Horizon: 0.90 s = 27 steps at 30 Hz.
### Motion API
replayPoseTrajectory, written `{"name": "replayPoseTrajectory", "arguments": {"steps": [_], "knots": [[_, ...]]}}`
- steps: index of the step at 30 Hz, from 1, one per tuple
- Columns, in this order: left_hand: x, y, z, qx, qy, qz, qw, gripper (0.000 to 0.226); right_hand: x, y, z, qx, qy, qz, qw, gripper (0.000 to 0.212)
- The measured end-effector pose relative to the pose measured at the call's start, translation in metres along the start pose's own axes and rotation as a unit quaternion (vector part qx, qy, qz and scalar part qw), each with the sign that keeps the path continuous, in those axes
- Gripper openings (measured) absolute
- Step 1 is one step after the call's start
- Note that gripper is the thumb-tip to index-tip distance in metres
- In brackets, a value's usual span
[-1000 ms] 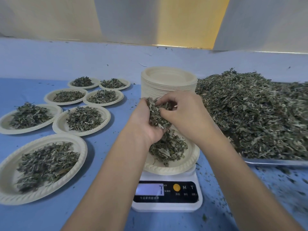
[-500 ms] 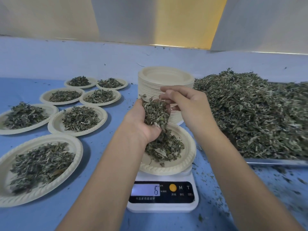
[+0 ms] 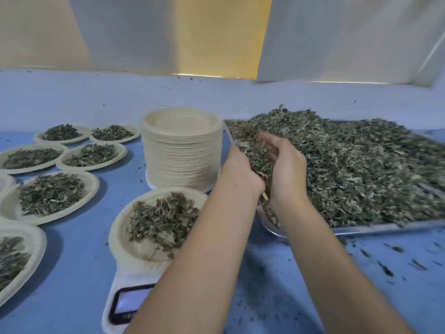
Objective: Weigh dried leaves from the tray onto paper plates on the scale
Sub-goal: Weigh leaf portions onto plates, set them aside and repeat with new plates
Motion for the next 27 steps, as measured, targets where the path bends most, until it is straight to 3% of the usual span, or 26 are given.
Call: {"name": "replayPoseTrajectory", "arguments": {"steps": [5, 8, 12, 17, 21, 27], "knots": [[0.047, 0.0, -0.023, -0.038, -0.034, -0.05, 0.997, 0.049, -0.011, -0.031, -0.023, -0.037, 0.044, 0.082, 0.995, 0.027], [0.058, -0.001, -0.024, 0.005, -0.009, -0.087, 0.996, 0.044, -0.015, -0.04, -0.03, -0.007, 0.003, 0.161, 0.987, 0.007], [0.066, -0.003, -0.033, -0.003, 0.005, -0.078, 0.997, 0.033, -0.023, -0.048, -0.037, -0.007, -0.039, 0.273, 0.961, 0.014], [0.06, -0.005, -0.034, 0.019, 0.017, -0.16, 0.987, 0.043, -0.02, -0.058, -0.038, -0.074, -0.09, 0.36, 0.926, 0.021], [0.055, -0.007, -0.033, 0.033, 0.031, -0.178, 0.983, 0.039, -0.017, -0.06, -0.036, -0.094, -0.096, 0.361, 0.923, 0.022], [0.04, -0.007, -0.028, 0.051, 0.036, -0.134, 0.989, 0.039, -0.012, -0.056, -0.036, -0.102, -0.057, 0.24, 0.964, 0.029]]}}
Point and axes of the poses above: each hand's wrist, its own z-axis away from the middle knuckle, its own y-axis out of the palm, x = y × z, the point moved 2 cm from there along -z, towards the middle knuckle, and after that the axes turned 15 degrees about y, right-handed, at the moved point
